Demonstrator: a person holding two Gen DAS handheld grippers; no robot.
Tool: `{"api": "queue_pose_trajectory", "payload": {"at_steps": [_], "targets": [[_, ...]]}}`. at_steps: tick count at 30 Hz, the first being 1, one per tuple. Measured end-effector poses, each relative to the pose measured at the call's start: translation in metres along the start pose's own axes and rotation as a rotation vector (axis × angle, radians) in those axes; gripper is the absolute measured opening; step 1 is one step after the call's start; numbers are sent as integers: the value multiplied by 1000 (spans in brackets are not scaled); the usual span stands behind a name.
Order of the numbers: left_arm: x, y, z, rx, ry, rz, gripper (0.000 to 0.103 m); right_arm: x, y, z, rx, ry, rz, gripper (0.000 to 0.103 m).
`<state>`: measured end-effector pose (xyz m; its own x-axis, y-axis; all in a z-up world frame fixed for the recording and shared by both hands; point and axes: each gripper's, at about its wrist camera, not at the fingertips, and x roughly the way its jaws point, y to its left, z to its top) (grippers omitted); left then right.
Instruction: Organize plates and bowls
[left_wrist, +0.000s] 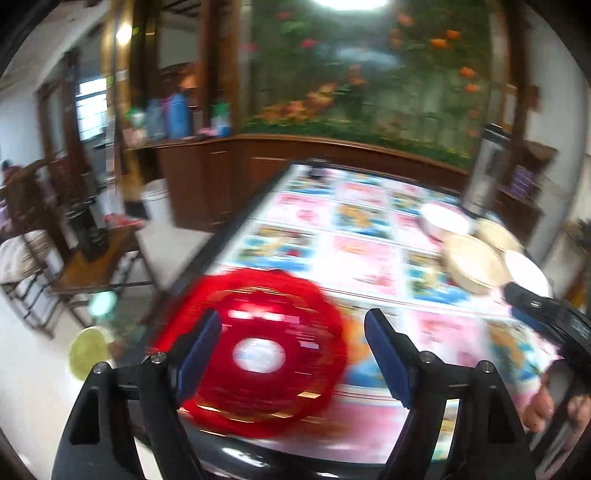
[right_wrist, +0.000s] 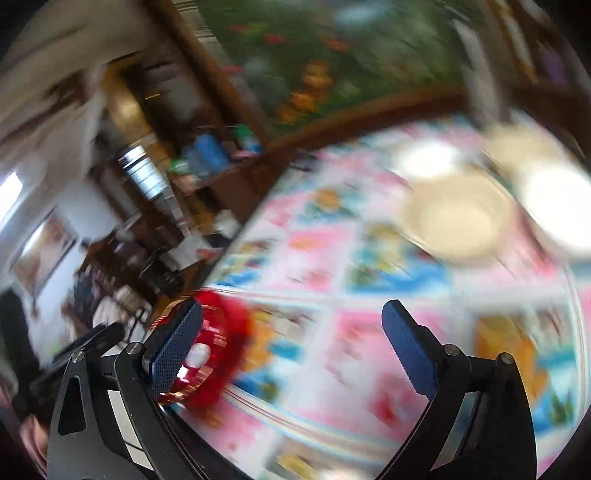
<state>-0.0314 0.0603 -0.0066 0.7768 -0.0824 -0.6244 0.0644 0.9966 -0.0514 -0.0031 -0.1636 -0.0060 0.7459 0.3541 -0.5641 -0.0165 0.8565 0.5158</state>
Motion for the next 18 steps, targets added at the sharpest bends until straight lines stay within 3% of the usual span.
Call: {"api": "queue_pose_trajectory", "payload": {"at_steps": [3,5,9,14,18], "targets": [[14,-40,-10,39,80,-164,80,-28,-45,-7,92,-33,-61,98],[30,-64,-21,43,180,-283,80,-45,-65,-9,115,-69,-98,98],[48,-93,-43,-6,280,-422,80,-76,-103,-9,188,-131,-130,98],[40,-129,-59,118,266,-404,80,-97,-118,-5,164,-162,-188,98],[31,-154,-69,216,299,-453,80,-103,-122,-4,132,-147,-177,98]]}}
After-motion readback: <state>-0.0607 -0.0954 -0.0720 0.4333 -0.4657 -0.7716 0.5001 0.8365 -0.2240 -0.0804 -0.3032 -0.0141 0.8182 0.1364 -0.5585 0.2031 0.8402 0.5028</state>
